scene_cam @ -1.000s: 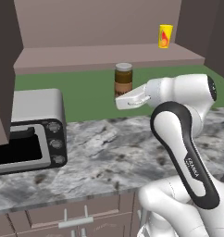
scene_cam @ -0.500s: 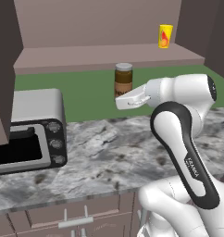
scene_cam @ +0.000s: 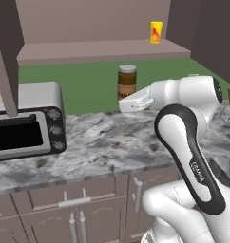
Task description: Take the cinnamon bottle from the cabinet and place it on the dining table, next to the plate with the cupcake. Then take the chocolate from the dining counter and place it on the cupcake plate.
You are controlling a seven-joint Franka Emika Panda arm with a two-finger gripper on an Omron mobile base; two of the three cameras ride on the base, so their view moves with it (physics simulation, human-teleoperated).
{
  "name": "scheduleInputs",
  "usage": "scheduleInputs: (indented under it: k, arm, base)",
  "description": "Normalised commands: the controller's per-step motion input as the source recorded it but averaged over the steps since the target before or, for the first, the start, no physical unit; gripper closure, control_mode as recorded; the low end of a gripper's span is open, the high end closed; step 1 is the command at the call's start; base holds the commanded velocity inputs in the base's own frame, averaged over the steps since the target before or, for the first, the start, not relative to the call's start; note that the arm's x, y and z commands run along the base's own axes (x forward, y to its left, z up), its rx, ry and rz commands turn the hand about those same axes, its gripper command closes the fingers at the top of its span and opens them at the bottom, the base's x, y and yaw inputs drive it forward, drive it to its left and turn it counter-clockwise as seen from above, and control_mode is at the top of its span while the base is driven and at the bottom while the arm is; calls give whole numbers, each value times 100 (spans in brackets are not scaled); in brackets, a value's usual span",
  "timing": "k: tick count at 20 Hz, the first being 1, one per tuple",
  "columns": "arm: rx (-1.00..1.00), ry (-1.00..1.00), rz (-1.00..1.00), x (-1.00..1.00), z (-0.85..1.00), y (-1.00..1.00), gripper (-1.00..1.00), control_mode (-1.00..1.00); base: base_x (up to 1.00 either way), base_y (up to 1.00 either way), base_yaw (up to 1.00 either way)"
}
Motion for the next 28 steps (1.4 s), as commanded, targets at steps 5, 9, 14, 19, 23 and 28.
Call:
scheduleInputs:
  k: [5,9,14,19,23,28]
  arm:
    - [0,0,0,0,0,0,100,100]
    - [0,0,0,0,0,0,100,100]
    - [0,0,0,0,0,0,100,100]
    - [0,0,0,0,0,0,100,100]
    - [0,0,0,0,0,0,100,100]
    - [0,0,0,0,0,0,100,100]
  base:
    - [-10,30,23]
    - [-13,24,73]
    - [-12,10,96]
    - [-12,0,100]
    - [-6,0,100]
    - [-3,0,97]
